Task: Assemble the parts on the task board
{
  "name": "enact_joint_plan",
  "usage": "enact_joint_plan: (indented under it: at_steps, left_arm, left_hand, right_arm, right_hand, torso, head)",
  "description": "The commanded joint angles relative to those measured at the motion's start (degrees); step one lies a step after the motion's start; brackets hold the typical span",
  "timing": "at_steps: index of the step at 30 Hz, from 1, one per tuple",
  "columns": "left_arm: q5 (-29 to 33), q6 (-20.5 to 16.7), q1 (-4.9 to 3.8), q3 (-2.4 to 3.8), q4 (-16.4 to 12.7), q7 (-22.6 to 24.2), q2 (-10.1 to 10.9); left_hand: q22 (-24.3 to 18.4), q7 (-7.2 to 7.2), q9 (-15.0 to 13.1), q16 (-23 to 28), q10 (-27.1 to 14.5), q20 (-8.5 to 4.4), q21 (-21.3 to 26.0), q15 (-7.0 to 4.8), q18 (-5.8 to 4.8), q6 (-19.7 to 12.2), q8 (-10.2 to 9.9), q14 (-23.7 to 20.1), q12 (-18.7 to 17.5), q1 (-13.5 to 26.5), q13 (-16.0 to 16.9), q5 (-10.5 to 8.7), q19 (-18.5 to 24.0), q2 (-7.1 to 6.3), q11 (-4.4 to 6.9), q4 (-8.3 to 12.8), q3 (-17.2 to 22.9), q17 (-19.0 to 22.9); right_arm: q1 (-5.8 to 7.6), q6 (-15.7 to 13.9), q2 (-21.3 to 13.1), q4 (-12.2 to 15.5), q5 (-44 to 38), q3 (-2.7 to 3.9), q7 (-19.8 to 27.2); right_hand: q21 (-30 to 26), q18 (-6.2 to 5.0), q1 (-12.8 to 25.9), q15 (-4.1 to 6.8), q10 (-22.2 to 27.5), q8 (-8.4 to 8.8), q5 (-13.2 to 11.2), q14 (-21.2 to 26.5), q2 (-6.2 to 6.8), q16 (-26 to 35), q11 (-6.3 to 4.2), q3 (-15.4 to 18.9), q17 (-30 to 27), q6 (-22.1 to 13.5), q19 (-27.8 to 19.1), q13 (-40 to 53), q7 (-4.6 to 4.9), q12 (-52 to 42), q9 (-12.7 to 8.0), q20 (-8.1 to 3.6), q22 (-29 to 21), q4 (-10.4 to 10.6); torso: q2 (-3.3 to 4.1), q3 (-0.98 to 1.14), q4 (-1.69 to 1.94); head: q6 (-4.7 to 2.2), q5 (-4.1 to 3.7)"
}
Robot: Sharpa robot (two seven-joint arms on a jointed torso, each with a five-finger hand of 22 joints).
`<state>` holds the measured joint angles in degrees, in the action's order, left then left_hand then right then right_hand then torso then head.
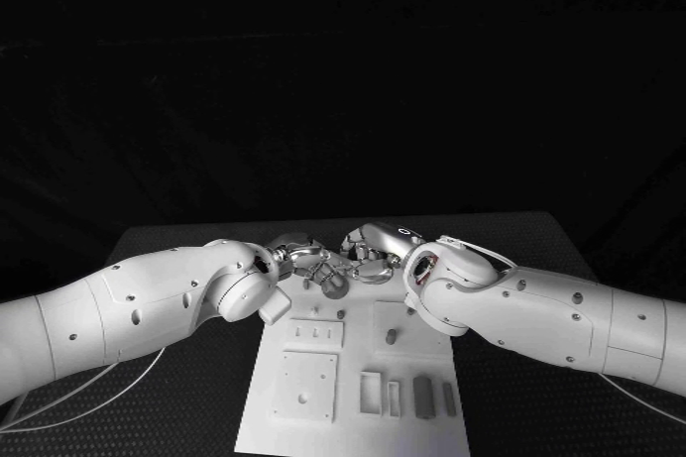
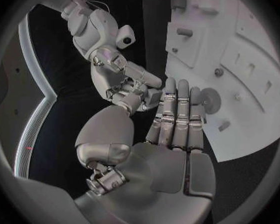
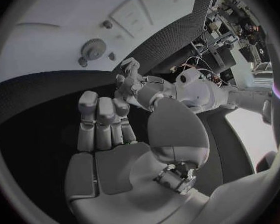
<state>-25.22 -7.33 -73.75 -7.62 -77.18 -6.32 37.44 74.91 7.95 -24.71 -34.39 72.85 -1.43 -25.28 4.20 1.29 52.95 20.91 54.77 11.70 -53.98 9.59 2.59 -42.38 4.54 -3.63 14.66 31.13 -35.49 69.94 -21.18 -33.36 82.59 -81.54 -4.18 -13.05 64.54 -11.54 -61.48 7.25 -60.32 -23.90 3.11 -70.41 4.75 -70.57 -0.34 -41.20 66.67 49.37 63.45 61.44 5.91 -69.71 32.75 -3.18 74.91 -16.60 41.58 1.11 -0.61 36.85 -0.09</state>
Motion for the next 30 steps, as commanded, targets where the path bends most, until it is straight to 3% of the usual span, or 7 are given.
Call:
enact_joint_plan:
  at_steps: [1, 12, 22, 25, 27, 29, 30]
  left_arm:
    - [0.35, 0.92, -0.05, 0.04, -0.03, 0.70, 0.11]
    - [0.35, 1.72, -0.05, 0.03, -0.03, 0.34, 0.01]
    - [0.37, 1.19, -0.05, 0.03, 0.23, 0.08, 0.01]
    - [0.45, 1.08, -0.05, 0.03, 0.24, 0.07, 0.06]
    - [0.45, 1.03, -0.05, 0.03, 0.26, 0.03, 0.06]
    - [0.45, 0.99, -0.05, 0.03, 0.30, 0.00, 0.06]
    - [0.45, 0.98, -0.05, 0.03, 0.33, -0.02, 0.08]
  left_hand:
    - [1.21, -0.63, -0.25, -0.34, 0.54, -0.11, -0.38, -0.15, 0.13, 1.13, 0.26, 0.50, 0.38, 0.02, 0.08, 0.22, 0.27, 0.51, 0.13, 0.04, 0.57, -0.10]
    - [1.23, -0.85, -0.36, -0.90, 1.12, -0.26, -0.62, -0.36, -0.04, 1.75, 0.43, 0.83, 0.62, 0.69, 0.26, 0.22, 0.26, 0.59, 0.37, 0.38, 1.16, -0.31]
    - [1.25, -0.90, -0.37, -1.16, 1.27, -0.35, -0.74, -0.44, -0.12, 1.88, 0.43, 0.91, 0.67, 0.95, 0.30, 0.21, 0.27, 0.75, 0.41, 0.52, 1.33, -0.41]
    - [1.25, -0.90, -0.37, -1.20, 1.29, -0.37, -0.76, -0.46, -0.13, 1.90, 0.43, 0.92, 0.67, 1.00, 0.31, 0.21, 0.27, 0.71, 0.42, 0.57, 1.34, -0.43]
    - [1.25, -0.91, -0.38, -1.22, 1.30, -0.38, -0.78, -0.47, -0.14, 1.92, 0.43, 0.92, 0.67, 1.03, 0.31, 0.21, 0.26, 0.67, 0.42, 0.61, 1.35, -0.44]
    - [1.25, -0.92, -0.38, -1.25, 1.32, -0.40, -0.80, -0.48, -0.14, 1.94, 0.43, 0.92, 0.68, 1.04, 0.32, 0.22, 0.26, 0.65, 0.43, 0.66, 1.38, -0.45]
    - [1.25, -0.92, -0.38, -1.27, 1.33, -0.40, -0.81, -0.48, -0.14, 1.95, 0.43, 0.93, 0.68, 1.05, 0.32, 0.21, 0.26, 0.65, 0.44, 0.67, 1.39, -0.45]
  right_arm:
    - [-0.04, 0.51, -0.17, -0.16, -0.40, 0.00, -0.20]
    - [-0.10, 0.12, -0.03, 0.07, 0.00, 0.00, -0.06]
    - [-0.12, -0.67, -0.79, -0.29, 2.45, -0.01, 1.31]
    - [-0.12, -1.84, -1.23, -0.83, 4.89, -0.02, 3.08]
    - [-0.12, -2.83, -1.40, -1.25, 5.24, -0.11, 3.89]
    - [-0.18, -3.40, -1.47, -1.53, 5.56, -0.23, 4.61]
    - [-0.28, -3.55, -1.52, -1.57, 5.81, -0.33, 4.84]
  right_hand:
    - [0.26, -3.46, 0.27, 0.34, 1.87, -0.15, -0.31, -0.09, 0.45, -0.16, -1.49, -0.41, -0.08, 11.19, 0.19, -0.05, -1.63, -0.07, 0.01, -0.05, 0.18, 0.05]
    - [0.27, -3.46, 0.34, 0.36, 1.80, -0.14, -0.31, -0.15, 0.49, -0.16, -1.51, -0.54, -0.10, 11.25, 0.26, -0.05, -1.65, -0.06, 0.04, -0.06, 0.16, 0.07]
    - [0.08, -3.46, 0.57, 0.35, 1.89, 0.02, -0.31, -0.06, 0.92, 0.08, -1.48, -1.00, -0.21, 11.15, 0.23, -0.10, -1.54, 0.16, 0.08, -0.05, 0.00, 0.27]
    - [-0.56, -3.46, 1.15, 0.15, 2.69, 0.66, 0.27, 0.56, 2.40, 0.78, -1.13, -1.52, -0.48, 10.23, -0.26, -0.23, -1.29, 0.81, -0.01, 0.19, -0.33, 0.78]
    - [-2.05, -3.46, 1.60, -1.15, 5.07, 3.52, 0.71, 2.51, 5.89, 2.11, 0.33, -2.53, -0.82, 5.86, -1.80, -0.42, 0.26, 1.93, -1.07, 0.75, -0.90, 1.98]
    - [-3.48, -3.46, 1.32, -2.39, 7.42, 5.08, 0.36, 4.31, 8.14, 3.33, 1.60, -2.84, -1.29, 3.30, -3.33, -0.52, 1.53, 2.53, -1.43, 1.68, -1.41, 3.22]
    - [-3.63, -3.46, 1.10, -2.61, 7.80, 5.22, 0.29, 4.55, 8.57, 3.39, 1.78, -2.72, -1.34, 3.04, -3.49, -0.55, 1.73, 2.47, -1.37, 1.94, -1.45, 3.59]
  torso:
    - [-0.01, 0.04, 0.01]
    - [0.04, 0.11, -0.02]
    - [0.00, 0.05, -0.01]
    - [0.01, 0.07, -0.05]
    - [0.02, 0.04, -0.04]
    - [0.03, 0.04, -0.02]
    - [0.01, 0.05, 0.01]
  head:
    - [0.04, -0.06]
    - [0.15, -0.15]
    - [0.19, -0.18]
    - [0.15, -0.17]
    - [0.14, -0.18]
    - [0.13, -0.19]
    - [0.13, -0.20]
